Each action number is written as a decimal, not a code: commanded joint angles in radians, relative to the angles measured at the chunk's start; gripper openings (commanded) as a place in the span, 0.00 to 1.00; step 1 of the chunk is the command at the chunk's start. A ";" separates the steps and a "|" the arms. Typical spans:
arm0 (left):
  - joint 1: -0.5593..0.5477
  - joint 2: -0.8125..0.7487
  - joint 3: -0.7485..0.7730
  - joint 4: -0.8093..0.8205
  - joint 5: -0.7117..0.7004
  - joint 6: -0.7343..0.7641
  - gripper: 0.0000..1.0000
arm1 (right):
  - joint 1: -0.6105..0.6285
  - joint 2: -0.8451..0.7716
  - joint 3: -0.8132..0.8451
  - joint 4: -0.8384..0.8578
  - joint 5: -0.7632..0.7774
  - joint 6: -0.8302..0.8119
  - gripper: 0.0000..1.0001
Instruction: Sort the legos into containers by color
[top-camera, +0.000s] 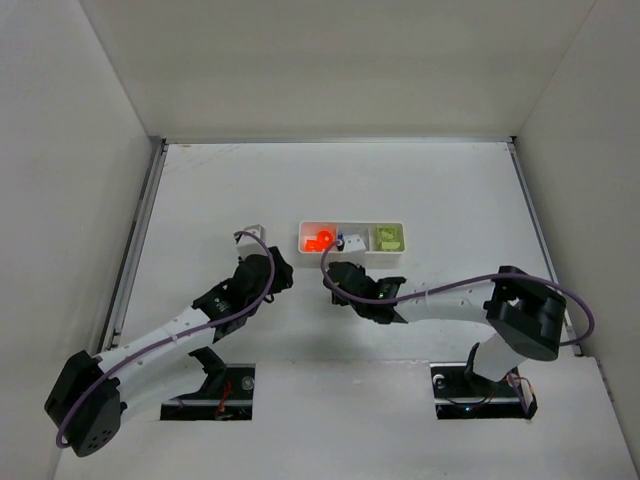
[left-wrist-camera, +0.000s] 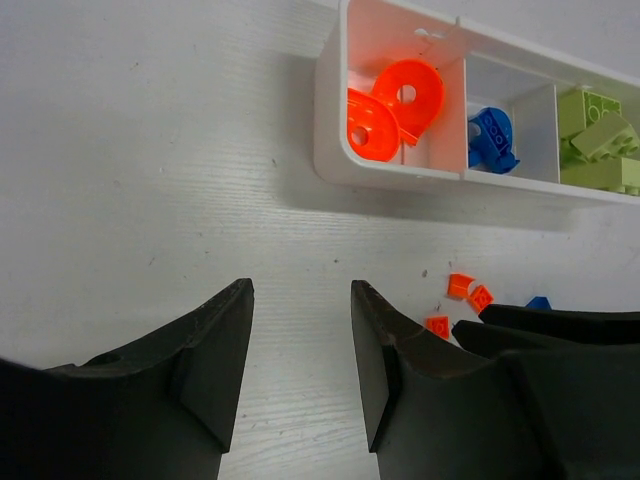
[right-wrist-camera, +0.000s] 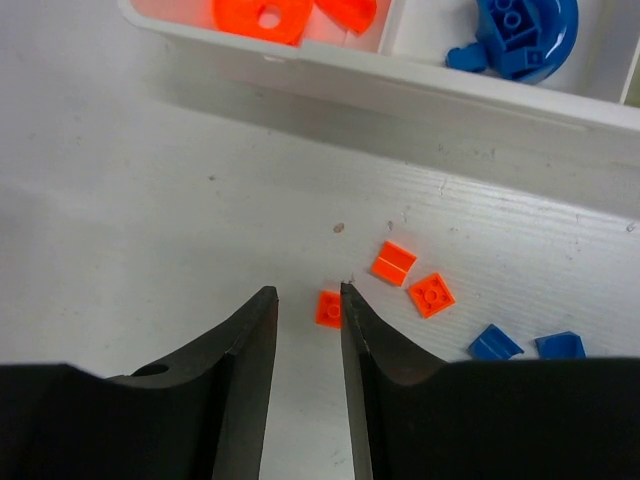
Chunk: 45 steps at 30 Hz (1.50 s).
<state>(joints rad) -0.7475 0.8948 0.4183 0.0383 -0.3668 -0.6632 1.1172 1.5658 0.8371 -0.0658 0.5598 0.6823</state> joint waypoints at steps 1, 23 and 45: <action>-0.002 -0.007 -0.010 0.017 -0.008 -0.007 0.41 | 0.009 0.033 0.023 -0.019 -0.001 0.033 0.37; 0.001 0.009 -0.027 0.021 -0.008 -0.007 0.41 | 0.052 0.132 0.072 -0.089 0.055 0.076 0.22; -0.150 0.167 -0.032 0.118 -0.006 -0.007 0.44 | -0.158 0.074 0.230 0.044 -0.070 -0.127 0.22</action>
<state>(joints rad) -0.8616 1.0325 0.3855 0.0982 -0.3614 -0.6640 0.9787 1.6009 1.0096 -0.0879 0.5129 0.5964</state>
